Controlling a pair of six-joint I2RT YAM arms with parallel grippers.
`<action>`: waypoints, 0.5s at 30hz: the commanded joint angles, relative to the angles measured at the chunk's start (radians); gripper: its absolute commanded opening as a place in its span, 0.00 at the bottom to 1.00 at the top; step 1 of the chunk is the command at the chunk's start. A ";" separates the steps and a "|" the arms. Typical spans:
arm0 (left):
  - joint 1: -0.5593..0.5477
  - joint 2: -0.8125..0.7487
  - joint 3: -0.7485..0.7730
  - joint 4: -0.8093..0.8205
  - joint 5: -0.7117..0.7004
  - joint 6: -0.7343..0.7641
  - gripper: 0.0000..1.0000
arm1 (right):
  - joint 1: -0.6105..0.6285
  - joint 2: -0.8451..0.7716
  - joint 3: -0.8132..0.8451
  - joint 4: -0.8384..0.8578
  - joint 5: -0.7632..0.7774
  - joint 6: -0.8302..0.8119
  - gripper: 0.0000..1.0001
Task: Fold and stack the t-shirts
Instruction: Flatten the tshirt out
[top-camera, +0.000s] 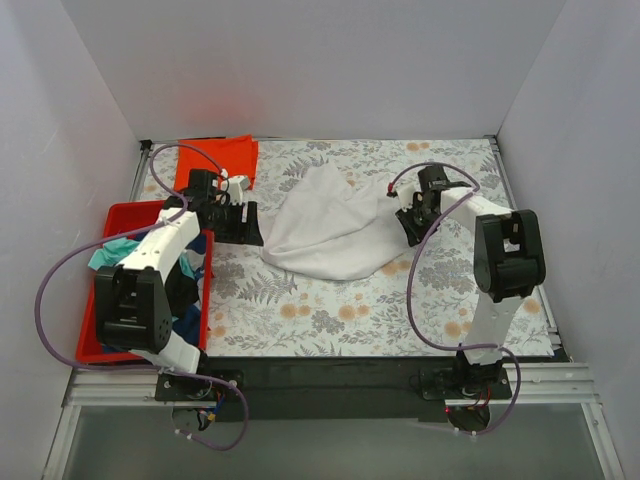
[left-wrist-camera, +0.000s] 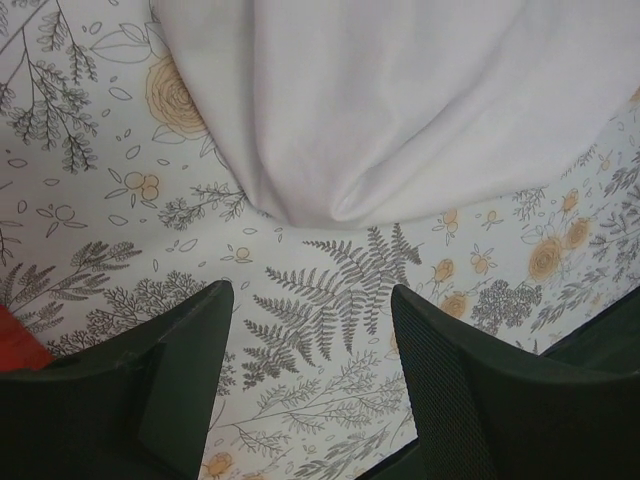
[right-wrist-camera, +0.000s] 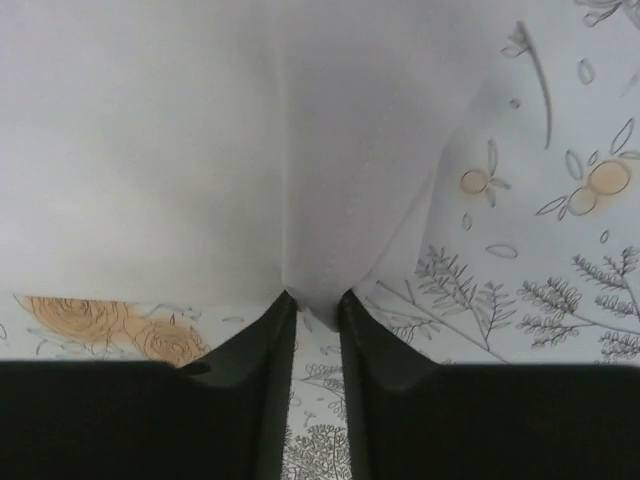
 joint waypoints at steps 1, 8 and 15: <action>-0.003 0.031 0.065 0.042 -0.030 -0.010 0.63 | 0.011 -0.084 -0.137 -0.071 0.037 -0.107 0.25; -0.027 0.223 0.194 0.103 -0.057 0.032 0.62 | 0.011 -0.307 -0.303 -0.295 -0.087 -0.325 0.01; -0.108 0.427 0.353 0.109 -0.065 0.039 0.60 | 0.011 -0.408 -0.290 -0.476 -0.124 -0.434 0.01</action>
